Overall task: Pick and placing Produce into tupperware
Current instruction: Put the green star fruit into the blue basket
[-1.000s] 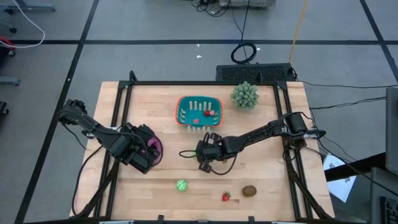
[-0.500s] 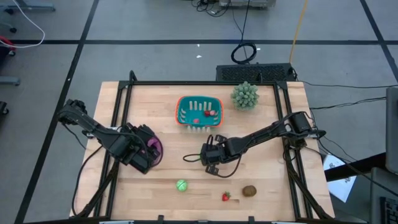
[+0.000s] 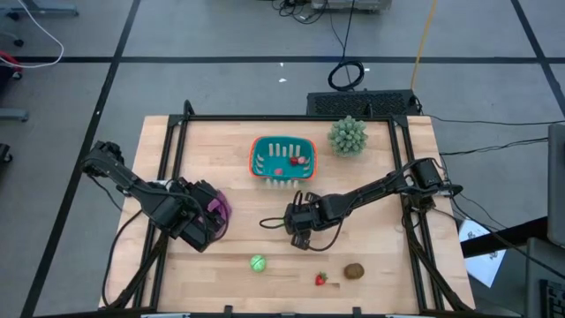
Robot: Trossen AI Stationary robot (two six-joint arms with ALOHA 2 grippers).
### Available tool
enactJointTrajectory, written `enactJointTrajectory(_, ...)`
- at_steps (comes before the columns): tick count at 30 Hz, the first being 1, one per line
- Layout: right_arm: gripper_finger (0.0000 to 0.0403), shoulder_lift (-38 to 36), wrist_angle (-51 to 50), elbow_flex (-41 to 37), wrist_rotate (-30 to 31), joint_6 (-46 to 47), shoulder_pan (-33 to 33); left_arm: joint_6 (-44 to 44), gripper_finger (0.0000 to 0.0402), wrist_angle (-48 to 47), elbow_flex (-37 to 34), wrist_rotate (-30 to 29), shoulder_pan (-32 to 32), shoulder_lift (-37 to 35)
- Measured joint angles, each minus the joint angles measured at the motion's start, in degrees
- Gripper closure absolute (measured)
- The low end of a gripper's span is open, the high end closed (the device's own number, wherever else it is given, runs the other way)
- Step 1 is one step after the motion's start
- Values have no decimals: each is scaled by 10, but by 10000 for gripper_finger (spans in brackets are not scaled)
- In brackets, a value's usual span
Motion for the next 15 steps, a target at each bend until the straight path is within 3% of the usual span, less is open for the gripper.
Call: enactJointTrajectory(15, 176, -1, 39, 0, -41, -35, -26, 0, 94, 0, 0, 0, 0, 0)
